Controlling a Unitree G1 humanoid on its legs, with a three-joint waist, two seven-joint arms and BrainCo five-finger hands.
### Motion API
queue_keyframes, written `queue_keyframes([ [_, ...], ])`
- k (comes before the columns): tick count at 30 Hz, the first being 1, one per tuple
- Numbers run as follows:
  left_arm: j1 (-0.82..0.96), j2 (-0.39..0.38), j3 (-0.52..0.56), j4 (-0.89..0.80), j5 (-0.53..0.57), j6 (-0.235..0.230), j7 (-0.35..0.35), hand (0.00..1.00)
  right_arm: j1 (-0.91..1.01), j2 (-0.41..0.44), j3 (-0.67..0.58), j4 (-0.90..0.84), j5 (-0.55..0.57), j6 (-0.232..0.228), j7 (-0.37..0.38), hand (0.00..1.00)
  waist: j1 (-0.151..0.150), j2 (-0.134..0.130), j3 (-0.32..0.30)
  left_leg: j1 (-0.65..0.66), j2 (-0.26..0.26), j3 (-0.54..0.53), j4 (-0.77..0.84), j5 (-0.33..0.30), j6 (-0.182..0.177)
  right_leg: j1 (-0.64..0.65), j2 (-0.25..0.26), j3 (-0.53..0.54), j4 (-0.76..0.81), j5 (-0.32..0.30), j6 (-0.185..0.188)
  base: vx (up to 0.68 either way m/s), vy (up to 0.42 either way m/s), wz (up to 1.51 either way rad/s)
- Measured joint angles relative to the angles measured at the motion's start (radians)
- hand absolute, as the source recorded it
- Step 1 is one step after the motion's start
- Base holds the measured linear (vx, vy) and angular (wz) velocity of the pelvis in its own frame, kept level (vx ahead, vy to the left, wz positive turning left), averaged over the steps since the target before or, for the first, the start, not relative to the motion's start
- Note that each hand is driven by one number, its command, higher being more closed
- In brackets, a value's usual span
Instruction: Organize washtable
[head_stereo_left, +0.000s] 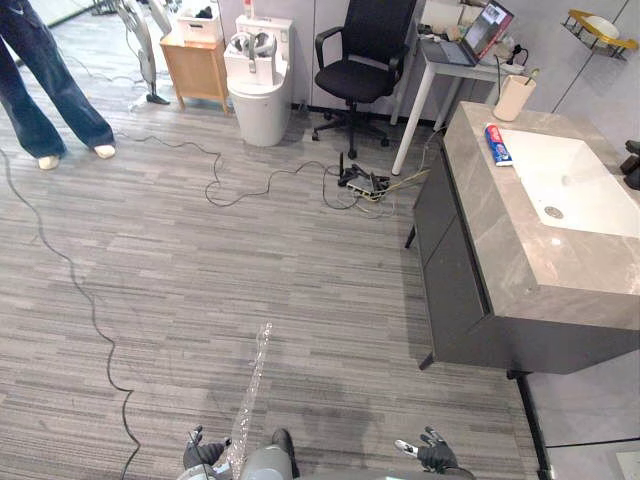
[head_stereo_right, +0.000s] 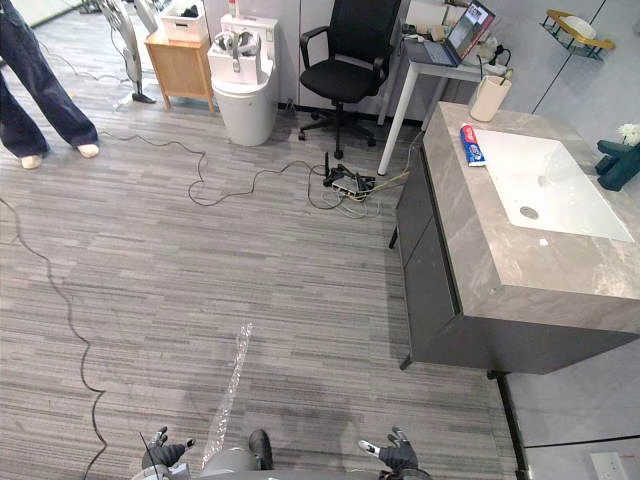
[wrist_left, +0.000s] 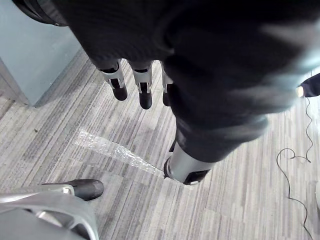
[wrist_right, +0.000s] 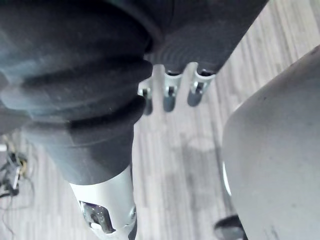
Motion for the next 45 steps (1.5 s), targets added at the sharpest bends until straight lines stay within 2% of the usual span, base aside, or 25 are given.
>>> queue_keyframes([
  [2, 0.004, 0.000, -0.008, 0.003, 0.003, 0.000, -0.002, 0.00, -0.001, 0.000, 0.000, -0.001, 0.000, -0.001, 0.000, 0.00, -0.003, 0.002, -0.001, 0.035, -0.020, -0.001, -0.076, 0.039, -0.001, 0.008, 0.006, 0.020, -0.014, 0.002, 0.001, -0.02, 0.090, 0.02],
  [9, 0.003, 0.000, -0.022, 0.005, 0.003, 0.000, -0.002, 0.00, -0.003, 0.000, -0.001, 0.017, -0.009, 0.000, 0.002, 0.00, -0.002, 0.006, -0.004, 0.054, -0.060, -0.022, -0.072, 0.012, 0.034, 0.046, -0.002, 0.068, -0.035, -0.001, -0.005, 0.07, 0.050, 0.11],
  [11, -0.001, 0.000, -0.009, -0.003, 0.003, 0.000, -0.004, 0.00, -0.009, 0.002, -0.005, 0.021, -0.009, 0.000, 0.002, 0.00, -0.007, 0.000, -0.002, 0.001, -0.051, -0.044, 0.023, -0.021, 0.034, 0.047, 0.000, 0.074, -0.024, 0.000, -0.009, 0.10, -0.013, 0.41],
  [12, -0.017, -0.013, 0.013, -0.026, 0.003, 0.001, -0.005, 0.00, -0.014, -0.007, -0.027, 0.009, -0.015, -0.002, 0.007, 0.00, -0.003, 0.011, 0.018, -0.119, 0.010, -0.056, 0.283, -0.112, 0.034, 0.047, 0.026, 0.073, -0.005, 0.010, -0.022, 0.00, -0.039, 0.47],
  [13, -0.018, -0.033, 0.034, -0.043, 0.002, 0.000, -0.005, 0.00, -0.021, -0.024, -0.037, 0.005, -0.022, -0.002, 0.006, 0.00, 0.011, 0.054, 0.045, -0.221, 0.087, -0.073, 0.527, -0.182, 0.041, 0.058, 0.069, 0.065, 0.010, -0.003, -0.025, -0.06, -0.029, 0.38],
  [15, -0.016, -0.041, 0.042, -0.043, 0.001, 0.005, -0.003, 0.00, -0.028, -0.035, -0.036, 0.008, -0.025, 0.001, -0.001, 0.00, 0.025, 0.072, 0.059, -0.299, 0.128, -0.118, 0.701, -0.200, 0.023, 0.074, 0.082, 0.040, 0.038, -0.062, -0.012, -0.12, 0.015, 0.33],
  [16, -0.012, -0.041, 0.042, -0.045, 0.000, 0.006, -0.003, 0.00, -0.030, -0.035, -0.032, 0.008, -0.030, 0.002, -0.001, 0.00, 0.025, 0.056, 0.065, -0.318, 0.131, -0.128, 0.736, -0.202, 0.010, 0.086, 0.080, 0.034, 0.046, -0.073, -0.016, -0.06, 0.037, 0.31],
  [18, 0.008, -0.047, 0.043, -0.051, -0.001, 0.005, -0.003, 0.00, -0.038, -0.041, -0.015, 0.008, -0.033, 0.007, 0.000, 0.00, 0.042, 0.070, 0.070, -0.341, 0.159, -0.129, 0.751, -0.236, -0.007, 0.087, 0.079, 0.044, 0.043, -0.077, -0.014, 0.02, 0.065, -0.06],
  [21, 0.038, -0.057, 0.044, -0.052, -0.007, 0.006, -0.004, 0.00, -0.037, -0.047, -0.006, 0.006, -0.035, 0.007, -0.001, 0.00, 0.051, 0.061, 0.067, -0.405, 0.194, -0.142, 0.687, -0.233, -0.012, 0.080, 0.038, 0.060, 0.040, -0.102, 0.026, 0.16, 0.293, -0.16],
  [22, 0.055, -0.060, 0.043, -0.052, -0.010, 0.006, -0.003, 0.00, -0.035, -0.053, 0.008, 0.005, -0.037, 0.007, -0.001, 0.00, 0.052, 0.066, 0.063, -0.412, 0.214, -0.138, 0.674, -0.222, -0.029, 0.082, 0.012, 0.072, 0.039, -0.119, 0.051, 0.14, 0.262, -0.15],
  [24, 0.070, -0.057, 0.047, -0.051, -0.009, 0.006, -0.004, 0.00, -0.031, -0.054, 0.010, 0.006, -0.040, 0.007, 0.000, 0.00, 0.057, 0.065, 0.047, -0.424, 0.194, -0.102, 0.729, -0.283, 0.005, 0.088, -0.027, 0.084, 0.037, -0.143, 0.049, 0.35, 0.444, -0.13],
  [25, 0.069, -0.043, 0.047, -0.046, -0.009, 0.006, -0.003, 0.00, -0.015, -0.031, 0.008, 0.013, -0.054, 0.010, 0.003, 0.00, 0.063, 0.010, 0.007, -0.416, 0.112, -0.050, 0.724, -0.353, 0.023, 0.055, -0.087, 0.148, 0.155, -0.144, 0.087, 0.55, 0.474, -0.04],
  [27, 0.054, -0.035, 0.030, -0.040, -0.009, 0.007, -0.006, 0.00, -0.011, -0.018, -0.023, 0.008, -0.073, 0.010, 0.005, 0.00, 0.059, 0.009, 0.010, -0.358, 0.054, -0.024, 0.712, -0.392, 0.066, -0.002, -0.086, 0.206, 0.450, -0.079, 0.087, 0.55, 0.349, 0.00],
  [28, 0.046, -0.025, 0.015, -0.035, -0.009, 0.011, -0.007, 0.00, -0.011, -0.017, -0.031, 0.009, -0.071, 0.010, 0.005, 0.00, 0.046, 0.012, 0.016, -0.290, 0.004, -0.012, 0.670, -0.407, 0.085, -0.048, -0.085, 0.219, 0.654, 0.004, 0.084, 0.46, 0.308, 0.01],
  [30, 0.039, -0.018, -0.005, -0.037, -0.007, 0.014, -0.006, 0.00, -0.014, -0.017, -0.062, 0.002, -0.069, 0.005, 0.013, 0.00, 0.026, 0.023, 0.024, -0.171, -0.041, -0.006, 0.587, -0.416, 0.097, -0.122, -0.040, 0.210, 0.906, 0.016, 0.073, 0.39, 0.282, -0.02],
  [32, 0.033, -0.030, -0.022, -0.037, -0.007, 0.014, -0.007, 0.00, -0.018, -0.025, -0.081, -0.016, -0.069, -0.002, 0.020, 0.00, 0.015, 0.058, 0.029, -0.045, -0.057, -0.002, 0.485, -0.412, 0.097, -0.201, 0.007, 0.124, 0.995, -0.004, 0.039, 0.36, 0.278, -0.13],
  [34, 0.005, -0.048, -0.019, -0.038, -0.007, 0.015, -0.009, 0.00, -0.018, -0.026, -0.101, -0.049, -0.068, -0.005, 0.023, 0.00, 0.003, 0.078, 0.027, 0.084, -0.070, -0.004, 0.365, -0.391, 0.104, -0.320, 0.029, -0.004, 0.934, -0.041, -0.003, 0.40, 0.269, 0.03],
  [36, -0.021, -0.059, -0.027, -0.036, -0.007, 0.017, -0.010, 0.00, -0.019, -0.021, -0.101, -0.073, -0.067, -0.007, 0.024, 0.00, -0.014, 0.084, 0.027, 0.131, -0.077, -0.024, 0.319, -0.389, 0.106, -0.383, 0.044, -0.059, 0.808, -0.068, -0.011, 0.37, 0.183, 0.31],
  [37, -0.031, -0.070, -0.047, -0.033, -0.005, 0.021, -0.010, 0.00, -0.026, -0.022, -0.106, -0.079, -0.063, -0.008, 0.024, 0.00, -0.024, 0.089, 0.030, 0.174, -0.086, -0.047, 0.280, -0.388, 0.106, -0.410, 0.056, -0.103, 0.656, -0.068, -0.021, 0.42, 0.160, 0.52],
  [38, -0.043, -0.087, -0.063, -0.028, 0.002, 0.021, -0.013, 0.00, -0.028, -0.022, -0.106, -0.086, -0.059, -0.007, 0.023, 0.00, -0.033, 0.095, 0.031, 0.239, -0.096, -0.064, 0.225, -0.389, 0.105, -0.416, 0.065, -0.163, 0.429, -0.038, -0.054, 0.53, 0.191, 0.49],
  [40, -0.042, -0.099, -0.067, -0.030, 0.004, 0.020, -0.022, 0.00, -0.028, -0.021, -0.105, -0.087, -0.060, -0.005, 0.023, 0.00, -0.030, 0.097, 0.031, 0.289, -0.110, -0.075, 0.177, -0.391, 0.101, -0.420, 0.080, -0.209, 0.294, 0.006, -0.089, 0.47, 0.161, 0.24],
  [42, -0.037, -0.104, -0.060, -0.024, 0.005, 0.022, -0.026, 0.00, -0.030, -0.020, -0.096, -0.089, -0.058, -0.004, 0.023, 0.00, -0.032, 0.093, 0.031, 0.339, -0.121, -0.078, 0.200, -0.410, 0.066, -0.441, 0.113, -0.299, 0.283, 0.041, -0.197, 0.55, 0.142, 0.06],
  [43, -0.030, -0.105, -0.050, -0.022, 0.005, 0.022, -0.028, 0.00, -0.029, -0.021, -0.092, -0.089, -0.059, -0.002, 0.023, 0.00, -0.035, 0.096, 0.029, 0.326, -0.124, -0.068, 0.301, -0.427, 0.035, -0.428, 0.155, -0.345, 0.308, 0.044, -0.290, 0.83, 0.124, -0.09],
  [44, -0.026, -0.105, -0.020, -0.021, 0.005, 0.021, -0.030, 0.00, -0.019, -0.018, -0.097, -0.088, -0.059, 0.000, 0.024, 0.00, -0.040, 0.091, 0.026, 0.272, -0.129, -0.044, 0.490, -0.426, 0.027, -0.364, 0.213, -0.355, 0.246, 0.019, -0.361, 0.71, 0.105, -0.13],
  [45, -0.033, -0.130, 0.031, -0.013, 0.005, 0.024, -0.029, 0.00, -0.031, -0.030, -0.108, -0.101, -0.036, -0.001, 0.030, 0.00, -0.055, 0.132, 0.042, 0.214, -0.089, -0.037, 0.700, -0.389, 0.020, -0.329, 0.251, -0.300, 0.220, 0.073, -0.372, 0.69, 0.128, -0.20],
])
